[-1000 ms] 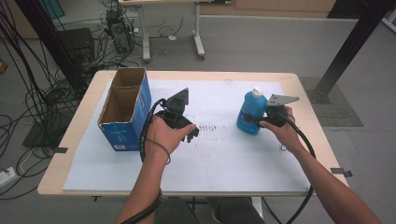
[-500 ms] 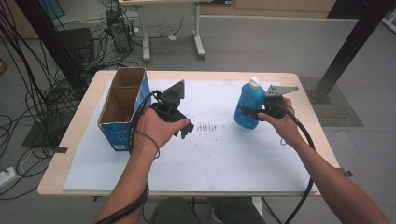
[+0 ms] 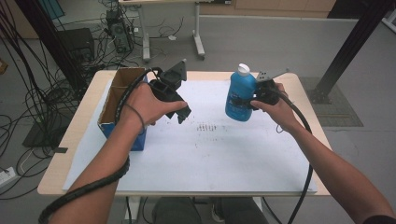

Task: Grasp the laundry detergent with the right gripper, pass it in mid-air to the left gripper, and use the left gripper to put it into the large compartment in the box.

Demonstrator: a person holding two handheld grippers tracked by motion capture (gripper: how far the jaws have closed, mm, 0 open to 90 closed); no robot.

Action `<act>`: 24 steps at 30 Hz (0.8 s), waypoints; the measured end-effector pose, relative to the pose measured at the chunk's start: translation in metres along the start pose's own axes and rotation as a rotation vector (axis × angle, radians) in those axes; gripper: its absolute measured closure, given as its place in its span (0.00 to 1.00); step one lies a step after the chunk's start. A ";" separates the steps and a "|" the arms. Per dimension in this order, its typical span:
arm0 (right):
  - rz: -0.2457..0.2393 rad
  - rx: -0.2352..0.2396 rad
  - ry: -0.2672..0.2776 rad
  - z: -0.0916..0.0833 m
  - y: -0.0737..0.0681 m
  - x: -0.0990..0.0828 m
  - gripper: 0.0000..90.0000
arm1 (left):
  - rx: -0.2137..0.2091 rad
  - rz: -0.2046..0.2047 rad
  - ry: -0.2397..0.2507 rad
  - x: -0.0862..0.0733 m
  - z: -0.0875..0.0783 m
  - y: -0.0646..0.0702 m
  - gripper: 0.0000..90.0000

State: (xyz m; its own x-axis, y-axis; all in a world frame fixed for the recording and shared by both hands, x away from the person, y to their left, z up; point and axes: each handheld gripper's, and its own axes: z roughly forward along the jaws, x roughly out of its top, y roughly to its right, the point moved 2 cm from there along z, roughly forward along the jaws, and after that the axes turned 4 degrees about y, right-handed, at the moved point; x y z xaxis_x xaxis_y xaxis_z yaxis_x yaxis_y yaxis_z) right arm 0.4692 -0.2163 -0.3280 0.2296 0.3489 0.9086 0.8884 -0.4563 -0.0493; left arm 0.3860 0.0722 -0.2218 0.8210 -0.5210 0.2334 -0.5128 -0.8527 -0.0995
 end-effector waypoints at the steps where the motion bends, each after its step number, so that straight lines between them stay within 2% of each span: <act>1: 0.000 0.000 0.000 0.000 0.000 0.000 0.50 | 0.000 0.000 0.000 0.000 0.000 0.000 0.06; 2: -0.008 0.013 -0.007 0.002 -0.003 0.005 0.50 | -0.002 0.016 0.001 0.002 -0.003 -0.001 0.06; 3: -0.006 0.035 -0.022 0.004 -0.006 0.011 0.50 | 0.002 0.053 0.005 0.005 -0.007 -0.001 0.06; 4: -0.006 0.035 -0.022 0.004 -0.006 0.011 0.50 | 0.002 0.053 0.005 0.005 -0.007 -0.001 0.06; 5: -0.009 0.051 -0.034 0.008 -0.011 0.016 0.50 | -0.007 0.078 0.006 0.008 -0.012 -0.001 0.06; 6: -0.009 0.051 -0.034 0.008 -0.011 0.016 0.50 | -0.007 0.078 0.006 0.008 -0.012 -0.001 0.06; 8: -0.018 0.071 -0.054 0.013 -0.018 0.022 0.50 | -0.040 0.099 -0.002 0.011 -0.016 -0.001 0.06; 14: -0.036 0.123 -0.065 0.028 -0.035 0.034 0.50 | -0.042 0.162 -0.009 0.016 -0.025 -0.004 0.06; 15: -0.046 0.144 -0.073 0.035 -0.041 0.037 0.50 | -0.042 0.180 -0.001 0.018 -0.030 -0.006 0.06; 20: -0.061 0.186 -0.075 0.048 -0.054 0.043 0.50 | -0.040 0.220 0.005 0.020 -0.039 -0.011 0.06; 24: -0.073 0.227 -0.071 0.059 -0.064 0.048 0.50 | -0.061 0.274 -0.001 0.022 -0.048 -0.015 0.06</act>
State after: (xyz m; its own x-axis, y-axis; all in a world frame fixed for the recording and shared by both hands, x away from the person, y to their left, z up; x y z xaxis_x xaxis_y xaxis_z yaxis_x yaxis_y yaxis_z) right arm 0.4465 -0.1221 -0.3052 0.1817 0.4349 0.8820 0.9685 -0.2346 -0.0838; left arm 0.3992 0.0753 -0.1692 0.6496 -0.7322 0.2045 -0.7302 -0.6759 -0.1003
